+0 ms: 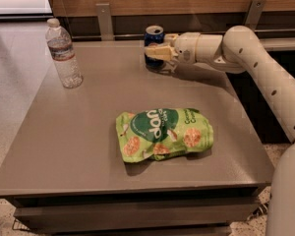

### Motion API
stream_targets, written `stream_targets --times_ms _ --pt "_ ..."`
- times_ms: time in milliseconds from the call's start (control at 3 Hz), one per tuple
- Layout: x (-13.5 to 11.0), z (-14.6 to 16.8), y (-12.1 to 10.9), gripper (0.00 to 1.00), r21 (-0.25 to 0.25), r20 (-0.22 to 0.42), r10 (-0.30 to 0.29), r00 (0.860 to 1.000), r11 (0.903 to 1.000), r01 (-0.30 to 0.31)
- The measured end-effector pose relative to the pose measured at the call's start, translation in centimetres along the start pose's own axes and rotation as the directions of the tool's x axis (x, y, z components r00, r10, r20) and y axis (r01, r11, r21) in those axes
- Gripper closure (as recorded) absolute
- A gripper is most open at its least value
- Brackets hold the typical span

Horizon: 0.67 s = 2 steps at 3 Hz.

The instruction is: Pick pepsi can

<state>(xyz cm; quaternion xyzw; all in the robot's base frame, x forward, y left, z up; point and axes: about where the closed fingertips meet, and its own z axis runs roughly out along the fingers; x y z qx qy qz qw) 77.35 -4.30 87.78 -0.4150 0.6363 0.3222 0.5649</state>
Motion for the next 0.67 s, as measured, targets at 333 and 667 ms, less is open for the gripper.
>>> stream_targets --times_ms 333,667 --pt "-3.0 0.8 0.9 1.0 -0.026 -0.013 -0.03 0.999 0.9992 0.029" --pt "-7.8 0.7 2.6 1.0 -0.034 -0.013 -0.097 0.995 0.9948 0.096"
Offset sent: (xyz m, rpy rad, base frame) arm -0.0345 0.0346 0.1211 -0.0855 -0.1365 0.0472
